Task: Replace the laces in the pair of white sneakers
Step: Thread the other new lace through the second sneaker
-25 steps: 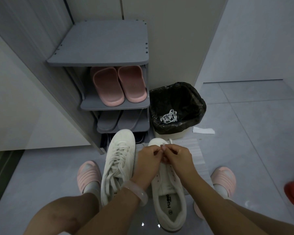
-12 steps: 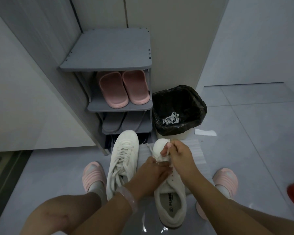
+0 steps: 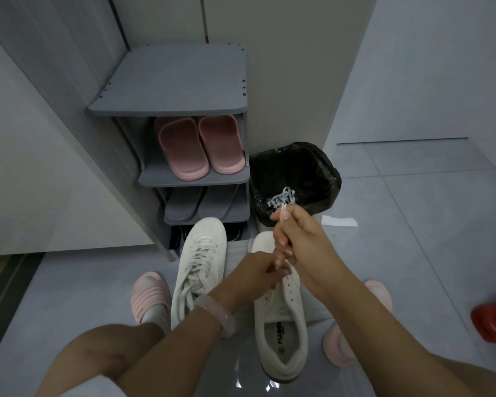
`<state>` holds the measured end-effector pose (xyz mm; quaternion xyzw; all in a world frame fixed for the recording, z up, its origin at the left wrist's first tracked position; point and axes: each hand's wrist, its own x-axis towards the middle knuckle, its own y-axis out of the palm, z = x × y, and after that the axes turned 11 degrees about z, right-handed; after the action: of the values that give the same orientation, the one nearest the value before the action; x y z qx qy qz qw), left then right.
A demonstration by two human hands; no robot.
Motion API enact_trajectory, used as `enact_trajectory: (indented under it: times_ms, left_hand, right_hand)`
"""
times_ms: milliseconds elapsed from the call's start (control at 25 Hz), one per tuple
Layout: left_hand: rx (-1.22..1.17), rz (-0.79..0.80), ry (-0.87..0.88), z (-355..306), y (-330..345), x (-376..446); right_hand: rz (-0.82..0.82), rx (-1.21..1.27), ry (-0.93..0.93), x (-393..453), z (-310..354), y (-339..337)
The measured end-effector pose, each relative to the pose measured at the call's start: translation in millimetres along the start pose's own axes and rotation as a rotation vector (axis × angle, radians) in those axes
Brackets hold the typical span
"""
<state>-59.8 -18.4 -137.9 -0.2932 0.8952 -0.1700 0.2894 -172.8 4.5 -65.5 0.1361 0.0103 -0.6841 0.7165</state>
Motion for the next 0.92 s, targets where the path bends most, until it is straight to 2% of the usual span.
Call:
enact_trajectory:
  times_ms: [40, 120, 200, 280, 400, 520, 600, 680, 760, 800, 920]
  left_hand:
    - [0.033, -0.042, -0.009, 2, -4, 2]
    - [0.059, -0.155, -0.034, 4, -14, 3]
    - [0.135, -0.224, -0.021, 4, -15, 3]
    - [0.211, -0.23, -0.001, 1, -8, 3]
    - [0.218, -0.192, 0.028, 0, 0, -2]
    - [0.146, -0.234, 0.069, 3, -2, -10]
    - [0.131, -0.307, 0.03, 6, -6, -16]
    - [0.178, -0.352, -0.091, 13, -9, -18]
    - [0.191, -0.293, -0.229, 12, -5, -23]
    - [0.211, -0.234, -0.242, 12, 0, -24]
    - [0.398, -0.105, -0.102, 7, 15, -25]
  right_hand:
    - [-0.005, -0.061, 0.013, 2, 0, -8]
    - [0.021, -0.355, 0.079, 8, -11, -30]
    - [0.245, -0.679, 0.22, 10, -36, -40]
    - [0.408, -0.842, 0.244, 10, -66, -41]
    - [0.324, -0.788, 0.173, 11, -87, -39]
    - [0.244, -0.711, 0.133, 13, -90, -38]
    - [0.268, -0.748, 0.109, 15, -91, -34]
    - [0.266, -0.801, 0.113, 16, -92, -30]
    - [0.211, -0.82, 0.108, 19, -92, -28]
    - [0.193, -0.826, 0.093, 19, -92, -26]
    - [0.154, -0.798, 0.091, 17, -89, -26]
